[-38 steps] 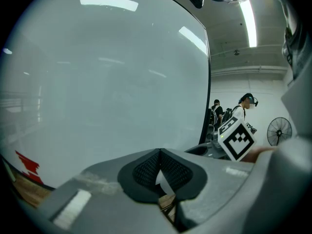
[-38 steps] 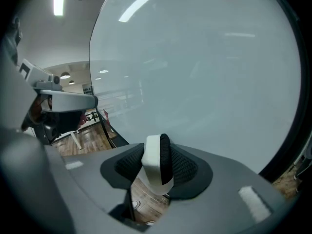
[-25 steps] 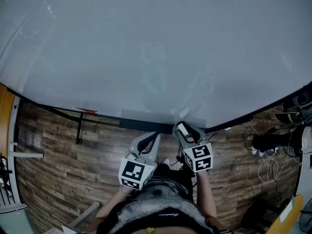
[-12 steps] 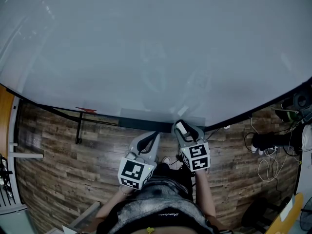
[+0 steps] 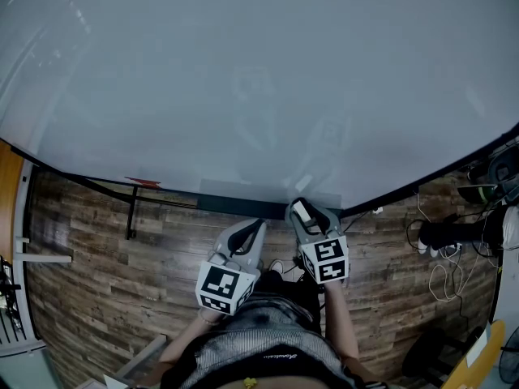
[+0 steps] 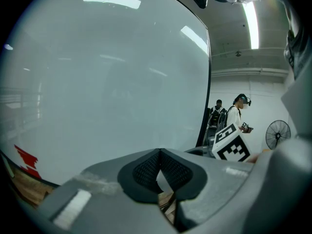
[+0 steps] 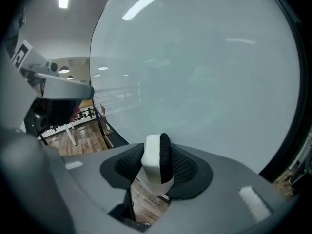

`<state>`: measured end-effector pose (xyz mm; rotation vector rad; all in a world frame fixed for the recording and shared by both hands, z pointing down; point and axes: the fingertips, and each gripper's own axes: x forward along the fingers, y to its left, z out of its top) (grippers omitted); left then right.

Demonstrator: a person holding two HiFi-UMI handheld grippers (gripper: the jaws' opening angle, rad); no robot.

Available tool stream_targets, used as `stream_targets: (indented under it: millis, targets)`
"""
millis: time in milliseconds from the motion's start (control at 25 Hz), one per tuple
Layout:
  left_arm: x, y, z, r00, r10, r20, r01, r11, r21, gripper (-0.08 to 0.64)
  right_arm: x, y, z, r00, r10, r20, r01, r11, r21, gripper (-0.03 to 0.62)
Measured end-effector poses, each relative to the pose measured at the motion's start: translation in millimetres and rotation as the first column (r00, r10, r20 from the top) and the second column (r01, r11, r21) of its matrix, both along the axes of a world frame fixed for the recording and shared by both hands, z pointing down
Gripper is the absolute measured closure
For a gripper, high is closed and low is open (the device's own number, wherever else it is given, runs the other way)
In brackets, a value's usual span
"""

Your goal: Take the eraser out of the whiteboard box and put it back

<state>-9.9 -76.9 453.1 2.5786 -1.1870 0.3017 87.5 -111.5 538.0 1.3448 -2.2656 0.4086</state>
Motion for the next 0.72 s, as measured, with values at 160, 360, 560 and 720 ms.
stream_targets:
  millis: [160,360,560,720]
  targets:
    - [1.1,-0.6,0.0,1.000,0.004,-0.004,-0.004,1.000,-0.003,0.560,-0.6,-1.2,0.4,1.000,0.000,0.001,0.000,1.000,-0.001,0.423]
    - [3.6,0.5,2.1,1.000,0.014,0.000,-0.014,1.000,-0.010,0.560,-0.2,-1.7,1.9,1.000,0.000,0.003,0.000,1.000,0.000,0.423]
    - [3.6,-0.3,3.2,1.000,0.013,0.009,-0.013,1.000,0.000,0.560,0.9,-2.3,2.2,1.000,0.002,0.004,-0.002,1.000,0.003,0.423]
    - [3.7,1.0,4.1,1.000,0.020,0.017,-0.020,1.000,0.004,0.560,0.3,-2.0,2.0,1.000,0.001,0.006,-0.002,1.000,0.007,0.422]
